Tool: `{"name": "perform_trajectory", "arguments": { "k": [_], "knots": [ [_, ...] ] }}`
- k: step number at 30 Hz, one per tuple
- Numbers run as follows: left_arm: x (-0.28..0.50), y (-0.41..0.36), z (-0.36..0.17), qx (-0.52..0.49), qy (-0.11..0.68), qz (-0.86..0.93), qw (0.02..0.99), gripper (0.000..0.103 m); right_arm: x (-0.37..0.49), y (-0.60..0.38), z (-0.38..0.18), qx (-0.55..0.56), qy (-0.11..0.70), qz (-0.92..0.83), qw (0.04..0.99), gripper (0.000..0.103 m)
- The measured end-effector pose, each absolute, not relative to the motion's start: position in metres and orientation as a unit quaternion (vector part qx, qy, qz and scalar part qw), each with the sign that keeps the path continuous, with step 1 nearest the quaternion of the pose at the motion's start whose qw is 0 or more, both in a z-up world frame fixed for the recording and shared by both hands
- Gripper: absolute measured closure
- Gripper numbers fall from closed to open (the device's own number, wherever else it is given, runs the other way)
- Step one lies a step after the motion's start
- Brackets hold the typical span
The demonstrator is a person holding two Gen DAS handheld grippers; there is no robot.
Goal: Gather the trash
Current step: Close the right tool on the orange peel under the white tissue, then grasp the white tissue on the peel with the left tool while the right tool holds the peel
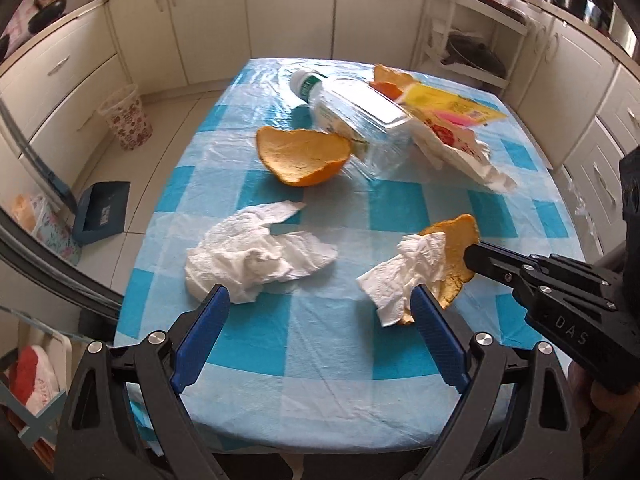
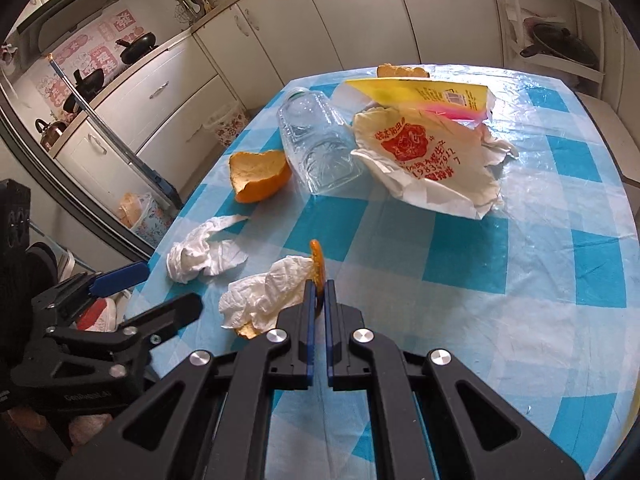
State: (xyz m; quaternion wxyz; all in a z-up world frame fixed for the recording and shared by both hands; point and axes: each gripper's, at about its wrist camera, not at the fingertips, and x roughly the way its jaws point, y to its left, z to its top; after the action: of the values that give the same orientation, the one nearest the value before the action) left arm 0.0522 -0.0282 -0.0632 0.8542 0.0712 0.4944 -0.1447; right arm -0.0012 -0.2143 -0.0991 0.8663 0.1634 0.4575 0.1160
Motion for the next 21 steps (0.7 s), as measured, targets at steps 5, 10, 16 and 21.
{"name": "perform_trajectory", "arguments": {
  "k": [5,10,16,21],
  "knots": [
    [0.04,-0.06,-0.075,0.109,0.5,-0.187,0.839,0.015,-0.011,-0.221,-0.098,0.182,0.461,0.144,0.856,0.098],
    [0.032,-0.078,-0.085,0.13,0.505,-0.217,0.825,0.031,-0.017,-0.226,-0.099,0.19,0.463,0.16,0.851,0.098],
    [0.031,-0.082,-0.09,0.11,0.534,-0.244,0.802,0.076,-0.02,-0.23,-0.102,0.176,0.472,0.149,0.851,0.098],
    [0.033,-0.074,-0.09,0.089,0.542,-0.239,0.801,0.076,-0.028,-0.24,-0.101,0.16,0.473,0.115,0.858,0.098]
  ]
}}
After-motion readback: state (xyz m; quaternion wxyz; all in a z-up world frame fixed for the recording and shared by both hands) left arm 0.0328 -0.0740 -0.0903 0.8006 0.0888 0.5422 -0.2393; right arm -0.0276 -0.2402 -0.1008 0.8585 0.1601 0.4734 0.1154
